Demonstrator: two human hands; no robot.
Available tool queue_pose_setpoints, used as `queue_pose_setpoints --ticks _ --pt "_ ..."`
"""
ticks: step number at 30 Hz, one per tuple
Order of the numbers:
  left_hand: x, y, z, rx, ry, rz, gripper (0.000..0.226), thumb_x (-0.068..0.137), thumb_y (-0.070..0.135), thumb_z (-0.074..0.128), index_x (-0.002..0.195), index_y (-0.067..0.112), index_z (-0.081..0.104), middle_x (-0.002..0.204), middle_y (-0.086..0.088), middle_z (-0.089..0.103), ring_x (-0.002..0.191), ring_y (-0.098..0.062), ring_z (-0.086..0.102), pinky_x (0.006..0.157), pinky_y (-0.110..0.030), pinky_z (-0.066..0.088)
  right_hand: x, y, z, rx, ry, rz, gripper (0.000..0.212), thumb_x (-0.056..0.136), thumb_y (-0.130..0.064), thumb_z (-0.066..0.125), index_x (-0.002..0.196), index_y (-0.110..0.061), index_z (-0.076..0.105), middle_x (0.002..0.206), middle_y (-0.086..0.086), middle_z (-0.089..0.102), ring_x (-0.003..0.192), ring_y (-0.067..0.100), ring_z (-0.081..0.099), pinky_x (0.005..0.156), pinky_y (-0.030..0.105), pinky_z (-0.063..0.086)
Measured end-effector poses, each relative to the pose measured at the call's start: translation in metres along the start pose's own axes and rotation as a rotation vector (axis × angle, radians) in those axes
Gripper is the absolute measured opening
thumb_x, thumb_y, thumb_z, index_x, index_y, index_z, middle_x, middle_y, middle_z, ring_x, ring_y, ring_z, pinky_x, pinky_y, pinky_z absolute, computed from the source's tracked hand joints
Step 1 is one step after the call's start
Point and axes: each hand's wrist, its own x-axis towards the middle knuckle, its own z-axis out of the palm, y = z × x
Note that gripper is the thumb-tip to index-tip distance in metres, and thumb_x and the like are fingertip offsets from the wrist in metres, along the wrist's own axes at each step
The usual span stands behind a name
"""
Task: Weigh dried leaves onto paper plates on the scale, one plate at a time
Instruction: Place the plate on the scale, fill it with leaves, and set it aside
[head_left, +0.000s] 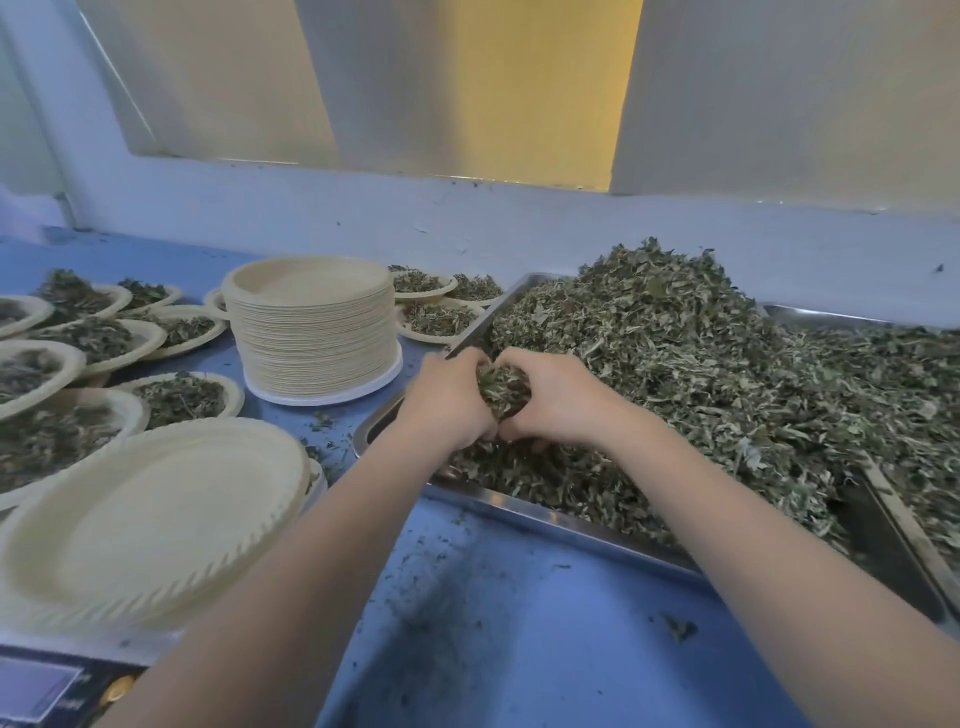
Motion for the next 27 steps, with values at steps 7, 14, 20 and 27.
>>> queue_pose_setpoints --ticks 7,14,20,27 --pt "-0.008 0.011 -0.011 -0.032 0.003 0.087 0.066 0.081 0.005 0.063 0.141 0.022 0.039 0.134 -0.007 0.053 0.102 -0.026 0.06 0.065 -0.029 0.049 -0.017 -0.014 -0.009 0.087 0.028 -0.001 0.062 0.074 -0.017 0.076 0.129 -0.022 0.048 0.087 -0.008 0.055 0.041 -0.005 0.056 0.039 0.01 0.04" --pt "-0.037 -0.002 -0.045 -0.08 0.126 0.065 0.063 0.084 0.003 0.058 0.141 0.022 0.04 0.138 -0.007 0.05 0.109 -0.025 0.055 0.069 -0.02 0.04 -0.021 -0.062 -0.01 -0.002 0.063 -0.088 0.077 0.075 -0.028 0.075 0.142 -0.023 0.038 0.135 0.008 0.051 0.069 0.01 0.062 0.063 0.023 0.053" --pt "-0.078 -0.04 -0.105 -0.073 0.165 0.022 0.054 0.078 0.001 0.063 0.129 0.014 0.052 0.124 -0.011 0.059 0.107 -0.029 0.057 0.068 -0.026 0.043 -0.014 -0.128 0.006 0.016 0.057 -0.261 0.076 0.076 -0.03 0.074 0.142 -0.023 0.039 0.132 0.002 0.053 0.084 0.008 0.057 0.058 0.012 0.039" --pt "-0.116 -0.095 -0.14 -0.257 0.031 -0.147 0.051 0.072 -0.01 0.07 0.118 0.006 0.057 0.092 -0.019 0.065 0.072 -0.03 0.065 0.065 -0.037 0.058 -0.007 -0.178 0.048 0.252 -0.143 -0.298 0.045 0.078 -0.017 0.071 0.119 -0.026 0.054 0.098 -0.004 0.063 0.063 0.005 0.066 0.053 0.023 0.056"
